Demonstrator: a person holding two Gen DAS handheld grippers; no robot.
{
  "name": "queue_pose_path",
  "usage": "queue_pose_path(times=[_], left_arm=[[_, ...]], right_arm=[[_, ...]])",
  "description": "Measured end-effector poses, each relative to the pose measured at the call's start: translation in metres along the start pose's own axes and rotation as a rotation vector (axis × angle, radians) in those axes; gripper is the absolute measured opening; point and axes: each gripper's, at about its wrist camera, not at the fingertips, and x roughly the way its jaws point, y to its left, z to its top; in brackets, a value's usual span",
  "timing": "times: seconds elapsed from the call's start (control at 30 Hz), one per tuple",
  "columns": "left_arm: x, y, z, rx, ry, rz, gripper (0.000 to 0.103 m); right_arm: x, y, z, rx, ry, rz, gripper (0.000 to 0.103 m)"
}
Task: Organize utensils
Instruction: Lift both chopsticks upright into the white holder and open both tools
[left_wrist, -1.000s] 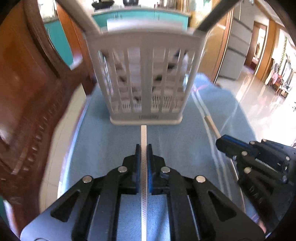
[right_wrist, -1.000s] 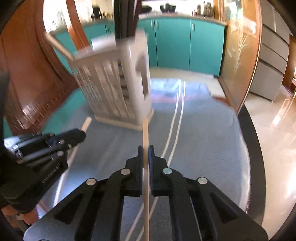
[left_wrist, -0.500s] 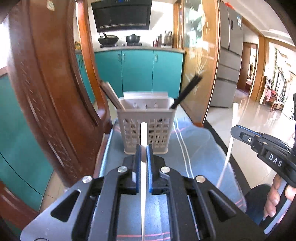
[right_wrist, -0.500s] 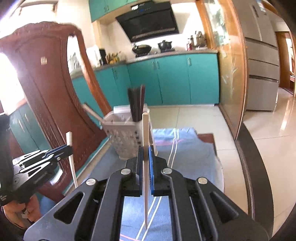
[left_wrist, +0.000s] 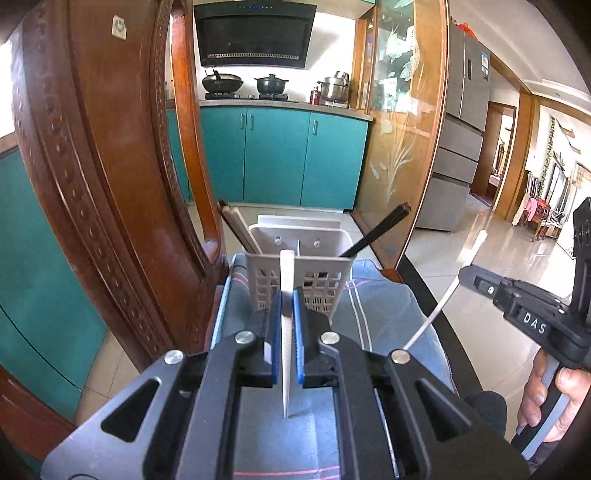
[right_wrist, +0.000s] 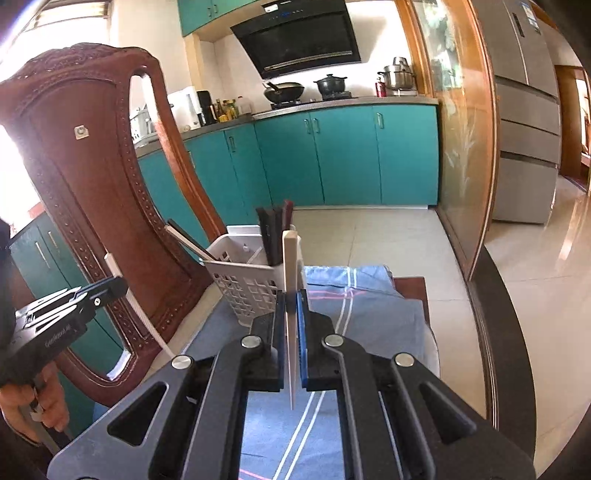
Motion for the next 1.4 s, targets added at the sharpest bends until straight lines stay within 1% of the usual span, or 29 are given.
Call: queue_pose_path(times=[0.1,0.17,0.3,0.37,0.47,0.57,0.63,0.7,0.77,0.87,0.93,0.97,1.07,1.17,1.4], left_arm=[[-0.005,0.003,0.012,-0.003,-0.016,-0.026,0.007],[-0.006,0.004,0.025,0.001,-0.03,-0.037,0.007],[-0.01,0.002,0.05,0.019,-0.074,-0.026,0.007],[-0.013,0.004,0.064,0.012,-0.098,-0.024,0.007],[-0.014,0.011,0.092,-0.013,-0.147,-0.003,0.007],[-0.011,0.016,0.114,-0.035,-0.194,0.015,0.007],[-0.006,0.016,0.123,-0.04,-0.23,0.031,0.007],[-0.002,0.017,0.13,-0.055,-0.265,0.056,0.007],[0.005,0.019,0.136,-0.081,-0.295,0.066,0.007],[0.017,0.021,0.138,-0.114,-0.307,0.079,0.007],[0.032,0.022,0.134,-0.127,-0.292,0.084,0.007],[0.042,0.022,0.128,-0.132,-0.265,0.086,0.007],[0.06,0.021,0.113,-0.134,-0.211,0.086,0.007],[0.07,0.018,0.102,-0.126,-0.176,0.082,0.007],[0.075,0.014,0.081,-0.091,-0.138,0.088,0.008]], right_arm=[[-0.008,0.01,0.014,-0.037,-0.03,0.015,0.006],[-0.011,0.015,0.028,-0.047,-0.044,0.049,0.007],[-0.013,0.022,0.056,-0.047,-0.076,0.105,0.006],[-0.014,0.024,0.072,-0.034,-0.101,0.127,0.007],[-0.012,0.027,0.101,-0.007,-0.149,0.143,0.007],[-0.007,0.028,0.128,0.034,-0.202,0.167,0.007],[-0.004,0.028,0.138,0.05,-0.234,0.167,0.007],[0.001,0.032,0.146,0.045,-0.274,0.141,0.007],[0.01,0.037,0.148,0.026,-0.297,0.097,0.007],[0.028,0.043,0.145,-0.012,-0.302,0.033,0.007],[0.044,0.042,0.138,-0.036,-0.285,0.002,0.006],[0.05,0.043,0.132,-0.043,-0.275,-0.005,0.006],[0.069,0.038,0.115,-0.06,-0.243,-0.022,0.006],[0.084,0.032,0.102,-0.058,-0.214,-0.017,0.006],[0.099,0.023,0.076,-0.049,-0.176,0.005,0.006]])
